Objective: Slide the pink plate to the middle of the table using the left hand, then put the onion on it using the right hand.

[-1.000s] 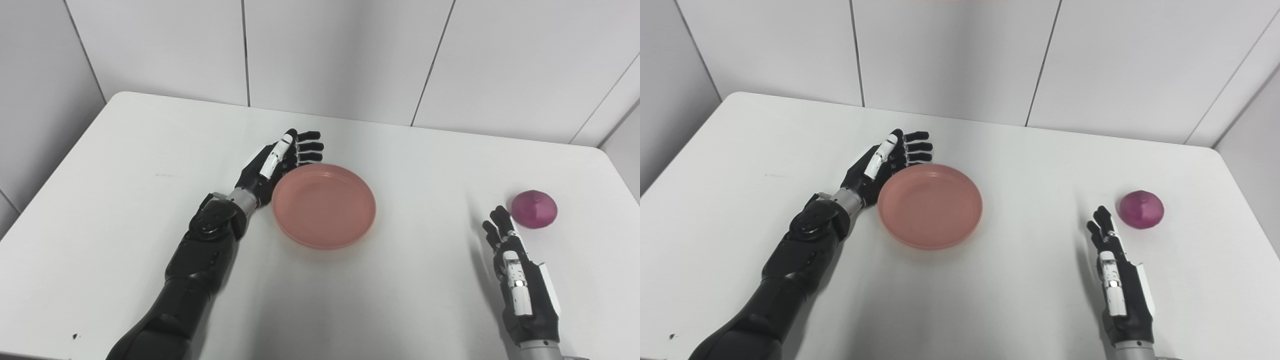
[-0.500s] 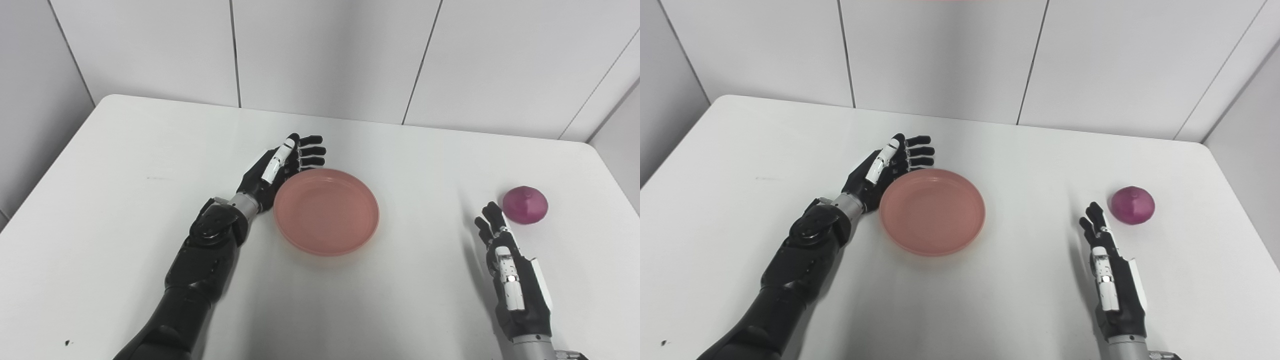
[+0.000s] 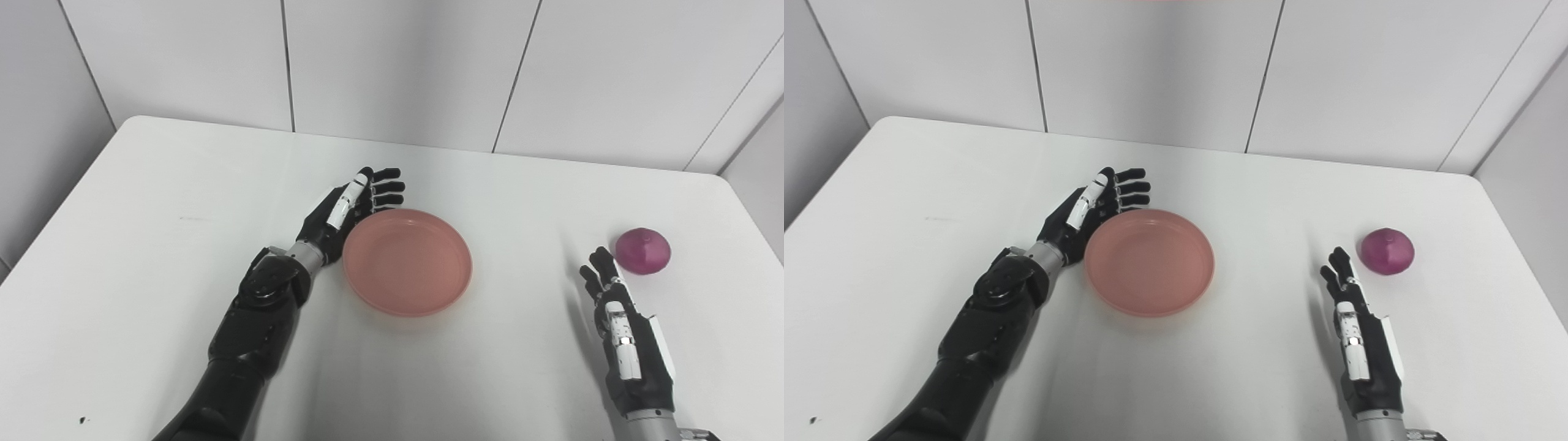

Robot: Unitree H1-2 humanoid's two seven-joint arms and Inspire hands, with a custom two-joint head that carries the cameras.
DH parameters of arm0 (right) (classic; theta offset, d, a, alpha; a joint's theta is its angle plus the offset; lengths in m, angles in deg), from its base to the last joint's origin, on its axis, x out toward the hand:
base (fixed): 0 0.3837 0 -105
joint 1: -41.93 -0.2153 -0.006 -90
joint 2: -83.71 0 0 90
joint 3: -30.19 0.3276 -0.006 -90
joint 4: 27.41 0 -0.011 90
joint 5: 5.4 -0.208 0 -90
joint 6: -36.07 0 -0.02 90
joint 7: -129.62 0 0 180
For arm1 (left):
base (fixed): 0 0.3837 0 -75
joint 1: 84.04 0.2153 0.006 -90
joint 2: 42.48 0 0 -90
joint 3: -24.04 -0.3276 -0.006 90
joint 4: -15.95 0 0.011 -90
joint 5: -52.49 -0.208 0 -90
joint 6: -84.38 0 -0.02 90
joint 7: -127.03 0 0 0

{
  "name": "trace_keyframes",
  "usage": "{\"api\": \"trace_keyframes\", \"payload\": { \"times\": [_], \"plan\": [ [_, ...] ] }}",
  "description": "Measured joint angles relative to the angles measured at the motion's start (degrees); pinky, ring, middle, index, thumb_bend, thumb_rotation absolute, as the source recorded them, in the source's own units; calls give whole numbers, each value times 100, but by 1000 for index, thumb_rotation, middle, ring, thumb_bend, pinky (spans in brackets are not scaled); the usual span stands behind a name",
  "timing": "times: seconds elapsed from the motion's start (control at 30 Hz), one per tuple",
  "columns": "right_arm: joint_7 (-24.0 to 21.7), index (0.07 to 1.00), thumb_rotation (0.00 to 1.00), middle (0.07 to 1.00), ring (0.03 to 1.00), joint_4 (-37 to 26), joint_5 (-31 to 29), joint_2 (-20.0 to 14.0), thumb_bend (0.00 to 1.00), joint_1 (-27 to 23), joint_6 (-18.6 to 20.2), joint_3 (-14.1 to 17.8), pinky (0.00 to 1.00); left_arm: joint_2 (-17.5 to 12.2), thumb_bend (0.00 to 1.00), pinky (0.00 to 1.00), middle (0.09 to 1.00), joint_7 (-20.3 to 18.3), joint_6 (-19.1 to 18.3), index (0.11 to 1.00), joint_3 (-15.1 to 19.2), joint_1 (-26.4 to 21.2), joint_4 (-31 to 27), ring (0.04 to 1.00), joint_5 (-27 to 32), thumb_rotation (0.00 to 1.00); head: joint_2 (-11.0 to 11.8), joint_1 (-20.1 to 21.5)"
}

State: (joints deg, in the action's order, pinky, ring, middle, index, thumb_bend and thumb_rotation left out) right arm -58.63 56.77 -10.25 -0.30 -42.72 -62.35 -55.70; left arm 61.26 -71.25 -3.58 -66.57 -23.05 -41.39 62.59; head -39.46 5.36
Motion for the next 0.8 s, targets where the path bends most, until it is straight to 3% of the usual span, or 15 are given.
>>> {"api": "trace_keyframes", "payload": {
  "times": [0.6,0.73,0.8],
  "plan": [
    [8,971,1000,970,953,-6,41,16,299,-1,12,-7,1000,89,393,794,803,120,-250,777,15,21,-164,803,-21,1000,-35,79],
    [54,948,920,943,923,-7,132,37,368,-6,12,-6,968,73,396,792,801,116,-135,776,36,20,-96,799,-19,1000,-26,202],
    [77,940,913,934,913,-6,201,54,356,-16,12,-6,951,52,403,791,802,92,-22,779,31,18,10,800,-20,1000,-26,202]
  ]
}}
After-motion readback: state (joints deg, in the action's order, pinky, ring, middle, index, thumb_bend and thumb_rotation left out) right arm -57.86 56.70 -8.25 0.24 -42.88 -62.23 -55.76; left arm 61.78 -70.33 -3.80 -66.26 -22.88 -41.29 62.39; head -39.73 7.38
